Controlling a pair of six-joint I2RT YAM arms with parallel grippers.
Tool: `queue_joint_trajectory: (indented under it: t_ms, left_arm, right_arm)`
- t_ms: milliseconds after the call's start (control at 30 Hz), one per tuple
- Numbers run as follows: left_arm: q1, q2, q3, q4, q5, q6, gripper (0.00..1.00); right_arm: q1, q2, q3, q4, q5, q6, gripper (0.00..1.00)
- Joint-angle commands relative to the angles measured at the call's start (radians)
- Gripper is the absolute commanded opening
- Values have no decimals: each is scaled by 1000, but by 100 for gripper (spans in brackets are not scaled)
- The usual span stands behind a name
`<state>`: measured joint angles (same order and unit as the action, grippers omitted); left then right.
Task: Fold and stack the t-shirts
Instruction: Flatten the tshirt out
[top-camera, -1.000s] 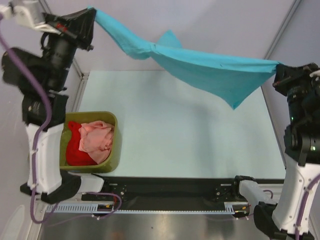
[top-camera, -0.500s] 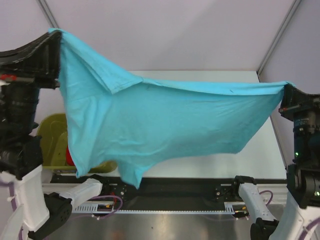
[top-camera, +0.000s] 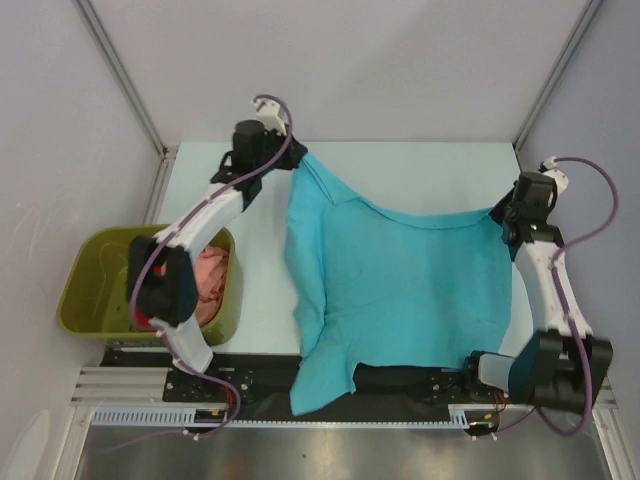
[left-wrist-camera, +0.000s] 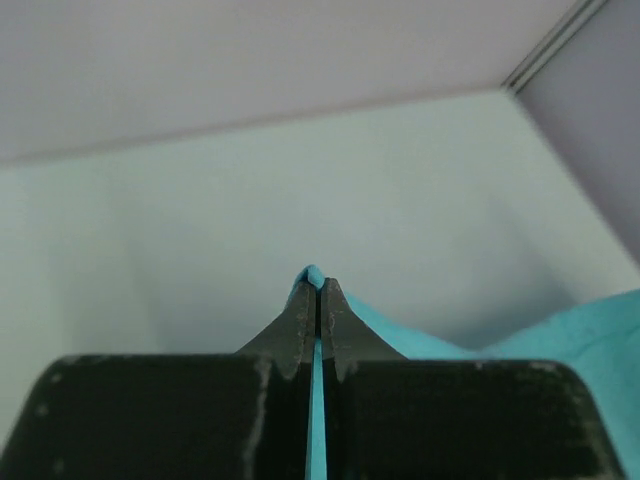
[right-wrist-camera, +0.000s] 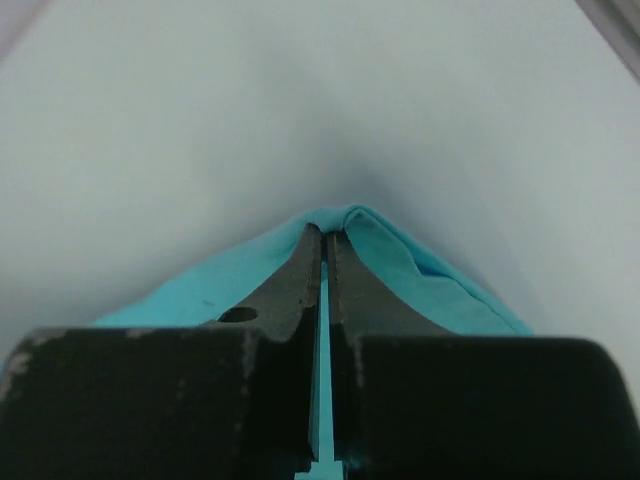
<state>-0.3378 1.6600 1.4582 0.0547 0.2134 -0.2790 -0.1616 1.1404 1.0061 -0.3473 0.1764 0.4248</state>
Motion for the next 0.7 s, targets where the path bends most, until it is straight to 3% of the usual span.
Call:
queue_joint_trajectory:
  t_ms: [0, 133, 167, 333, 500, 667]
  left_arm:
    - [11, 216, 74, 99, 24, 23, 0]
    - [34, 505, 362, 2, 76, 18, 0]
    - [34, 547, 493, -47, 76, 24, 0]
    - [34, 743, 815, -182, 81, 32, 0]
    - [34, 748, 785, -171, 69, 6, 0]
    - [31, 621, 559, -63, 51, -54, 0]
  right_arm:
    - [-38, 155, 18, 266, 22, -24, 0]
    - [-75, 422, 155, 317, -15, -63, 0]
    - [-82, 499, 181, 314, -15, -73, 0]
    - [-118, 630, 324, 294, -21, -97, 0]
    - [-128, 746, 410, 274, -55, -103, 0]
    - [-130, 762, 437, 243, -71, -86, 0]
